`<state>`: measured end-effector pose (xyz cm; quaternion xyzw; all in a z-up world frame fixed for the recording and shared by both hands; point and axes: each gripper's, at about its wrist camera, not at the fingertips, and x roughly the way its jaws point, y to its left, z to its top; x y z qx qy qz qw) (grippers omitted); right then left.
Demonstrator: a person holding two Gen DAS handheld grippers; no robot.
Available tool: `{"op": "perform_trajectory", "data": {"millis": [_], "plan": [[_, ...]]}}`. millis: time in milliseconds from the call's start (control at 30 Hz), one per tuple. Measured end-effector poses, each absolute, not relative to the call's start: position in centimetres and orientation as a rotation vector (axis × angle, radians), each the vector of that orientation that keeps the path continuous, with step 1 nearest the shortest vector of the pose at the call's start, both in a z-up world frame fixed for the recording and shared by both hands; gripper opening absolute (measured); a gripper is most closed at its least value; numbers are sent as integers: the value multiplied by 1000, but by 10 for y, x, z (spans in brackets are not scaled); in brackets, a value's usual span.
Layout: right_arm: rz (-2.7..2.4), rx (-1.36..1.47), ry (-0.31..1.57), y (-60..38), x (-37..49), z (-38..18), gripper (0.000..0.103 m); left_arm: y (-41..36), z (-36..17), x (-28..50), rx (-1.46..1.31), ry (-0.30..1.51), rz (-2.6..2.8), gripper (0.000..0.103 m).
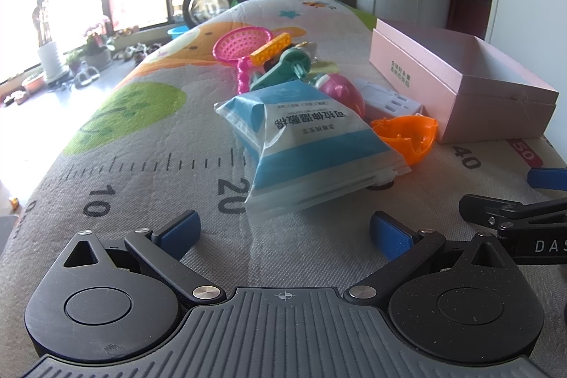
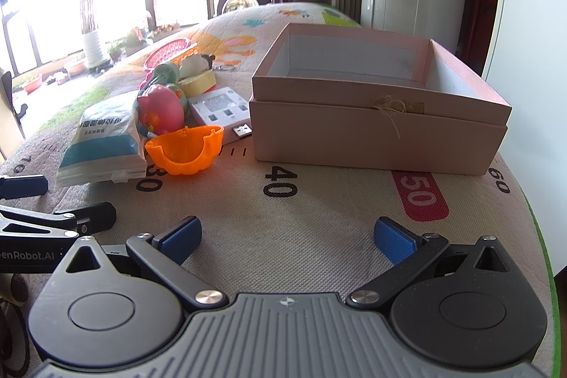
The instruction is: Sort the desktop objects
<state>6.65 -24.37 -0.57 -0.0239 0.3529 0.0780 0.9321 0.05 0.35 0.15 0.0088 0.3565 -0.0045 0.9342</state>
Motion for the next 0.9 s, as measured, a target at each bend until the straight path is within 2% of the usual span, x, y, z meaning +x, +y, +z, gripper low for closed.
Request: {"op": "perform_trajectory", "data": {"millis": [333,500,567,767,900], "plan": [[301,-86,943,-241,61,20,103,12,13,-6,32,788,-117,103],[352,7,679,-249,68,82,103,16,32,-6,70,672,-137,103],[333,15,627,-242,92,96,103,15,35,2,83,667,-165,103],[255,136,814,-223,209,71,103,25,36,7,90,616,-207,103],[331,274,888,-204,227,56,103,33,34,8,59,627,-274,103]]}}
